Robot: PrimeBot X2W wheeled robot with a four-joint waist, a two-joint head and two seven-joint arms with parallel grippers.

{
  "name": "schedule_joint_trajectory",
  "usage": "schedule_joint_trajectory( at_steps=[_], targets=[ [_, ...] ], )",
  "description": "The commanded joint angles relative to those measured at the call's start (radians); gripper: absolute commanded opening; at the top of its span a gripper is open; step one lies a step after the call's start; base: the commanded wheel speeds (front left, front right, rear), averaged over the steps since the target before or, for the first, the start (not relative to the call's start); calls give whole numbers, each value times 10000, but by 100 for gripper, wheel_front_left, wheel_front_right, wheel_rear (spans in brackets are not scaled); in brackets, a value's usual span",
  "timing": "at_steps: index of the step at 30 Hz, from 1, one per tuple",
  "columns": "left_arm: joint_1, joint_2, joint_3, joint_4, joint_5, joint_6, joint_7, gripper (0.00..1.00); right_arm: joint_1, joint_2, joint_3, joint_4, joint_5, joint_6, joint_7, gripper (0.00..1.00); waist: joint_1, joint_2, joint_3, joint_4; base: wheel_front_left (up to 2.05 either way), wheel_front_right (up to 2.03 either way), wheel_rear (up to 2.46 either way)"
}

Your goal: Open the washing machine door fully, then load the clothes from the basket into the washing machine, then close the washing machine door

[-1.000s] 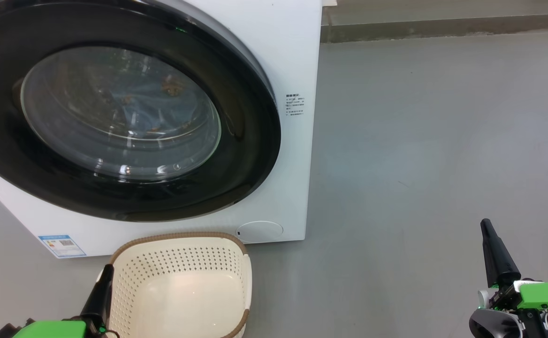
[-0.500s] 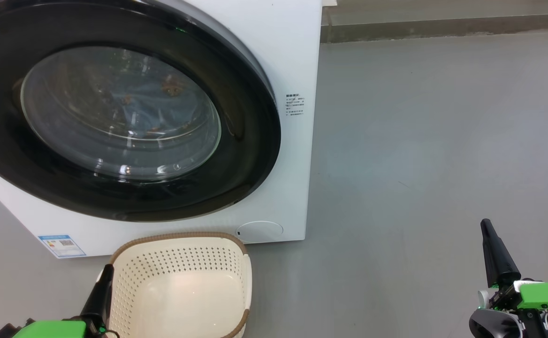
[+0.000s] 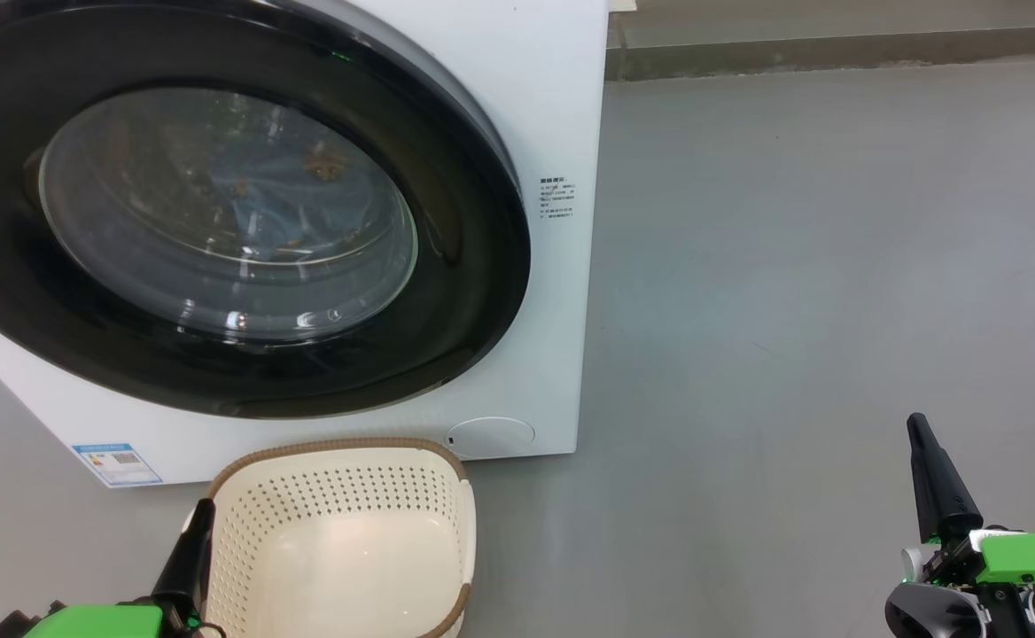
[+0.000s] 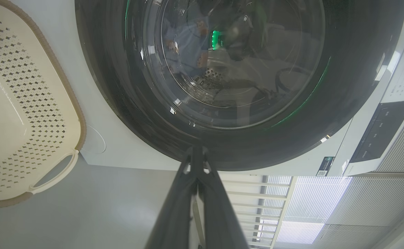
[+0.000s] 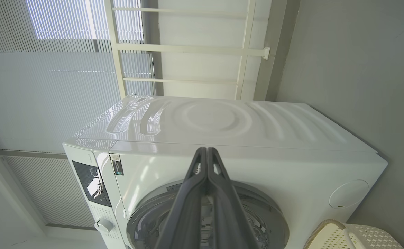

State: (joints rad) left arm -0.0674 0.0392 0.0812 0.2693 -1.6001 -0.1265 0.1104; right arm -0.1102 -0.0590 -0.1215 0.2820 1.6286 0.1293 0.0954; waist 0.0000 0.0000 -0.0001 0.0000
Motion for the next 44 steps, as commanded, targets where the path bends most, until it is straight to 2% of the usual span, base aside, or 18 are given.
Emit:
schedule_joint_trajectory(
  at_steps=[1, 44],
  targets=[
    [-481, 110, 344, -226, -71, 1, 38, 0, -55, -22, 211, -305, -86, 14, 68, 0, 0, 0, 0, 0, 0, 0, 0],
    [-481, 110, 343, -226, -72, 1, 38, 0, -57, -3, 184, -303, -108, 14, 89, 0, 0, 0, 0, 0, 0, 0, 0]
  ],
)
